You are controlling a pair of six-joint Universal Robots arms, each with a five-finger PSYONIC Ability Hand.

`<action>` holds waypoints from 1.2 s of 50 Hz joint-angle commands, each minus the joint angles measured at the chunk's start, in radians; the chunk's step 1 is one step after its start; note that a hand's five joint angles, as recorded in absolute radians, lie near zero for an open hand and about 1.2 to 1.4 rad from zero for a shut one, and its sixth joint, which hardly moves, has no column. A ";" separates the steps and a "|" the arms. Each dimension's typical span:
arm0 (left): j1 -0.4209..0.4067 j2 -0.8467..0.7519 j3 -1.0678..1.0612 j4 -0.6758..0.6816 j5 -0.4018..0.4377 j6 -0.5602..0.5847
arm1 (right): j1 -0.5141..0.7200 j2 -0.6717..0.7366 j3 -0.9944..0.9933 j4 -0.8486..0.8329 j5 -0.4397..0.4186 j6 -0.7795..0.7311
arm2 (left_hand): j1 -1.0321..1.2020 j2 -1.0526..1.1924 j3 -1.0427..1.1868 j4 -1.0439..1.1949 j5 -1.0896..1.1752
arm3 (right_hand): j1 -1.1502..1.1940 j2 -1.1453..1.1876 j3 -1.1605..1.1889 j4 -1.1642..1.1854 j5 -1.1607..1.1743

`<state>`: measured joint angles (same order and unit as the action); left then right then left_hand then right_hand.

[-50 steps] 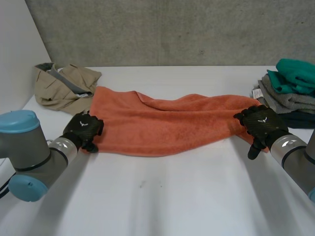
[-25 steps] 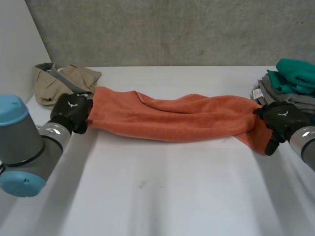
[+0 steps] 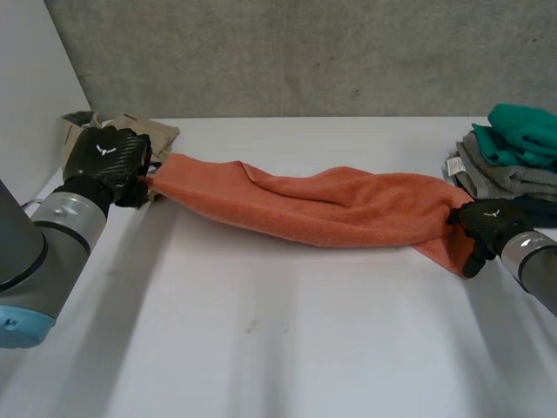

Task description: Fold the laundry.

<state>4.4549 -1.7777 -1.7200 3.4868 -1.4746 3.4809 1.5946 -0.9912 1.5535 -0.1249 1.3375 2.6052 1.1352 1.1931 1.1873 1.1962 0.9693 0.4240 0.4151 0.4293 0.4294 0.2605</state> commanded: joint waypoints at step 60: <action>0.000 -0.265 0.338 -0.153 -0.027 0.000 | 0.011 -0.328 0.089 0.352 -0.099 0.001 | 0.261 0.203 0.209 0.200 0.252 | -0.113 -0.104 -0.118 -0.118 -0.124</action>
<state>4.4581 -1.9859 -1.4753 3.3200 -1.4883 3.4780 1.5989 -1.1917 1.4686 0.2440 1.2839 2.5947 1.1353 1.1953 1.1923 1.2002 0.9693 0.3878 0.3829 0.3813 0.3706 0.1811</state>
